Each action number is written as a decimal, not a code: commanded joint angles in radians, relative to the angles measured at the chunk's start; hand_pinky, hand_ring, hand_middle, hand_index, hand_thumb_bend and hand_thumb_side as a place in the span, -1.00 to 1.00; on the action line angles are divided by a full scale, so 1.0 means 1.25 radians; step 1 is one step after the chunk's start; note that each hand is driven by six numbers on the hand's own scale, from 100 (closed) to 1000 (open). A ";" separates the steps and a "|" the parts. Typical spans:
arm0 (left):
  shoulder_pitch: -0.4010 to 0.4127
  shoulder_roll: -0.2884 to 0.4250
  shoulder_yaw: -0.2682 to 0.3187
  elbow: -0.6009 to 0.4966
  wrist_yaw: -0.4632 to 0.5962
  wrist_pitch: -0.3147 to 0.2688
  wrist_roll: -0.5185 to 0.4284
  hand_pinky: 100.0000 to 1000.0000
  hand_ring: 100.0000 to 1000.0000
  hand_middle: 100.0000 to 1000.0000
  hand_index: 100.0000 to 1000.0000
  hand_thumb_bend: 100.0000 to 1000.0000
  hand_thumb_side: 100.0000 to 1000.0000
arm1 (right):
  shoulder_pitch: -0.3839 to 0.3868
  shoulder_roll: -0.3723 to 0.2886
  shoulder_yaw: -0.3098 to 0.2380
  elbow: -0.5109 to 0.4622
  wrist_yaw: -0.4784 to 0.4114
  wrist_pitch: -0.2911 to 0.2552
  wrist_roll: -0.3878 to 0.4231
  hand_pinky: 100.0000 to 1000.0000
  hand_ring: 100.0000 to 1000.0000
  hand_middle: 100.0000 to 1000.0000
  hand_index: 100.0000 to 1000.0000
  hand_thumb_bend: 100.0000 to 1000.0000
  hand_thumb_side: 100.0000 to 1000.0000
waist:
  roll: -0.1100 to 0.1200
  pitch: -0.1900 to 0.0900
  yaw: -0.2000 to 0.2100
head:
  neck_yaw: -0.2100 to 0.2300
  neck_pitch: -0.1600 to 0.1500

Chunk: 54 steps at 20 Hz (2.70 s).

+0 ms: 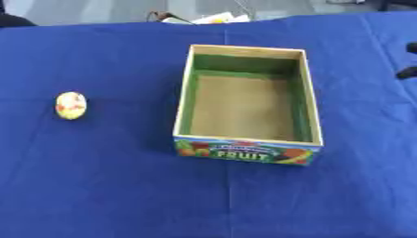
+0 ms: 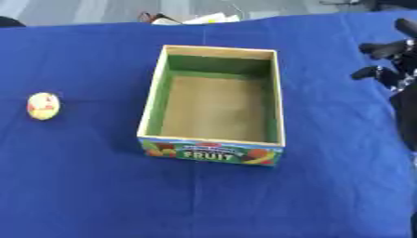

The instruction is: Pick up objects on the table and place them in the box.

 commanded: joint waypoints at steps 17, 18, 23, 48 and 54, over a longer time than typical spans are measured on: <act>-0.085 0.265 -0.160 0.152 -0.331 -0.033 -0.128 0.03 0.38 0.35 0.86 -0.63 0.99 | -0.006 -0.025 0.012 -0.016 -0.009 -0.018 0.012 0.07 0.52 0.05 0.72 -1.00 1.00 | -0.007 -0.014 -0.016 | 0.024 -0.019; -0.089 0.268 -0.167 0.156 -0.342 -0.034 -0.131 0.02 0.39 0.35 0.86 -0.51 1.00 | -0.007 -0.025 0.012 -0.016 -0.009 -0.018 0.013 0.07 0.52 0.05 0.72 -1.00 1.00 | -0.007 -0.014 -0.016 | 0.024 -0.019; -0.113 0.270 -0.199 0.182 -0.396 -0.029 -0.175 0.08 0.47 0.47 1.00 -0.25 1.00 | -0.008 -0.025 0.016 -0.016 -0.007 -0.017 0.015 0.06 0.52 0.06 0.72 -1.00 1.00 | -0.006 -0.012 -0.018 | 0.027 -0.024; -0.243 0.235 -0.304 0.490 -0.332 -0.055 -0.467 0.31 0.70 0.77 1.00 0.13 1.00 | -0.007 -0.017 0.021 -0.016 0.015 -0.011 0.019 0.06 0.51 0.04 0.72 -1.00 1.00 | 0.002 -0.002 -0.032 | 0.043 -0.027; -0.266 0.214 -0.303 0.546 -0.386 -0.064 -0.423 0.29 0.68 0.74 1.00 0.24 1.00 | -0.009 -0.012 0.023 -0.016 0.024 -0.008 0.024 0.06 0.50 0.04 0.72 -1.00 1.00 | 0.003 0.004 -0.035 | 0.047 -0.031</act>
